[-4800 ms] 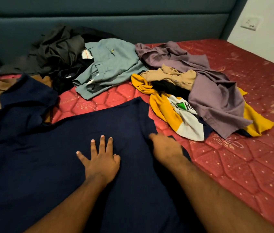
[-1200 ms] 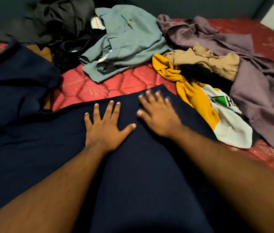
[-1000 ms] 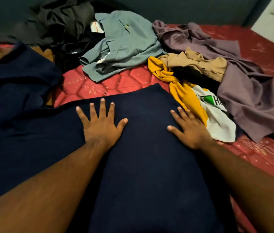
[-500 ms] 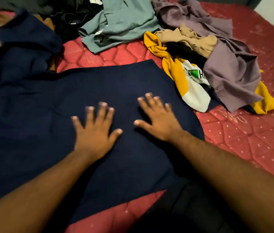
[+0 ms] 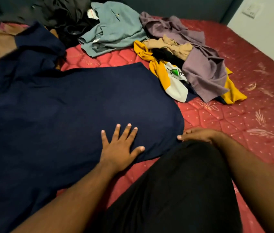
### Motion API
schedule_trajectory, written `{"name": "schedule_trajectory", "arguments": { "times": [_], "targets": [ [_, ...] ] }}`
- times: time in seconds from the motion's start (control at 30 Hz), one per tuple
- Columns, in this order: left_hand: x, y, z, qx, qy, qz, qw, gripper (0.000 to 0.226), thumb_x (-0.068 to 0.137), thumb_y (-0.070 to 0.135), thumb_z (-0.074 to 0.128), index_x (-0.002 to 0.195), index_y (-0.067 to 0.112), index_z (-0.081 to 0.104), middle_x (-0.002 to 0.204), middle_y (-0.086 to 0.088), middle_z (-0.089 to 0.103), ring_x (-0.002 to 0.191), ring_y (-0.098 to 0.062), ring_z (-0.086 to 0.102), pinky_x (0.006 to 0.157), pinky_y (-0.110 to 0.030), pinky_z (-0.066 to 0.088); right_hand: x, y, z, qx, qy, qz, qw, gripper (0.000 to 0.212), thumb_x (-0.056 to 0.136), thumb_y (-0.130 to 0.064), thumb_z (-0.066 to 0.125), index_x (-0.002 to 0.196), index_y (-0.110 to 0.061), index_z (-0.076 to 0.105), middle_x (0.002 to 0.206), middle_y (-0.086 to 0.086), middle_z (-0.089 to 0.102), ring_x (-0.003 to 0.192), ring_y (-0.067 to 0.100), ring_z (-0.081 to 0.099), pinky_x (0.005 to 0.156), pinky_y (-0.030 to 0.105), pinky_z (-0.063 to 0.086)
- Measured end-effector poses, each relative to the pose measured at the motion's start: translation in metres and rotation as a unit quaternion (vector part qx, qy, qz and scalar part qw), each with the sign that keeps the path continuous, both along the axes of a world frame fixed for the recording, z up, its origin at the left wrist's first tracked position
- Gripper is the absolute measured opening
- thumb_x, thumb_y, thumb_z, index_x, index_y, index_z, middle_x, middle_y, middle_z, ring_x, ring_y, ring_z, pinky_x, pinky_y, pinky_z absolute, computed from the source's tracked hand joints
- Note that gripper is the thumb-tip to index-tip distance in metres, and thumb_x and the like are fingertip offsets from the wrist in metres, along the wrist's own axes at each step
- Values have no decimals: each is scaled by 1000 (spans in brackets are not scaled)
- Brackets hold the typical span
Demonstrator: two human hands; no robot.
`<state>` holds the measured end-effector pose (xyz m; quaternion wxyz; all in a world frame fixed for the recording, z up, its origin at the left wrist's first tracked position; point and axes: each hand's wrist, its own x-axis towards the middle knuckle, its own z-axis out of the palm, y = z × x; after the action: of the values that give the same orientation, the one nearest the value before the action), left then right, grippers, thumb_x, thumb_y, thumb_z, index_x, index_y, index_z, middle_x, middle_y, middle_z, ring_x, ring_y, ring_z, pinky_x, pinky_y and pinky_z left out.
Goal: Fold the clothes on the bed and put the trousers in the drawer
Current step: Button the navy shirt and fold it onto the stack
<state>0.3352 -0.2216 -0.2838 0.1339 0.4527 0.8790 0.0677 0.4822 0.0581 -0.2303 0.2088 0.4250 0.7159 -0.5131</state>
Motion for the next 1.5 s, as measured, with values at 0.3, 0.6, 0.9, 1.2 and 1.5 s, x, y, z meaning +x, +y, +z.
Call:
{"name": "schedule_trajectory", "arguments": {
  "times": [0.3, 0.6, 0.9, 1.2, 1.5],
  "targets": [
    [11, 8, -11, -24, 23, 31, 999, 77, 86, 80, 5, 149, 43, -20, 160, 15, -22, 147, -19, -24, 110, -66, -17, 0, 1, -17, 108, -41, 184, 976, 21, 92, 0, 56, 82, -13, 67, 69, -8, 60, 59, 0, 54, 49, 5, 40],
    [10, 33, 5, -78, 14, 16, 997, 93, 86, 80, 17, 155, 24, -10, 163, 0, -16, 149, -26, -19, 111, -66, -11, -31, 16, 30, 176, -234, 305, 906, 17, 82, -26, 70, 76, -12, 66, 72, 5, 63, 58, 17, 56, 50, 24, 42],
    [1, 24, -12, -28, 35, -35, 998, 106, 80, 87, 13, 155, 16, -12, 160, 3, -22, 145, -10, -21, 119, -45, -14, -94, -2, 0, -95, -290, 333, 892, 20, 99, -13, 46, 95, -16, 65, 83, 2, 70, 67, 14, 65, 64, 27, 53],
    [-9, 6, -7, -44, 10, -23, 999, 108, 70, 88, 2, 153, 21, -17, 159, 5, -25, 148, -14, -19, 120, -47, -7, -159, -64, 13, -147, -222, 416, 869, 26, 101, -14, 39, 102, -11, 65, 96, 3, 75, 82, 14, 71, 78, 32, 54],
    [-111, -139, 0, -84, 39, 39, 995, 87, 74, 91, 1, 150, 49, -10, 159, 21, -10, 150, -17, -4, 112, -67, 3, -130, 26, 35, -16, -443, 313, 840, 27, 102, -18, 43, 92, -9, 67, 79, 6, 74, 77, 22, 69, 58, 28, 55]
  ]
}}
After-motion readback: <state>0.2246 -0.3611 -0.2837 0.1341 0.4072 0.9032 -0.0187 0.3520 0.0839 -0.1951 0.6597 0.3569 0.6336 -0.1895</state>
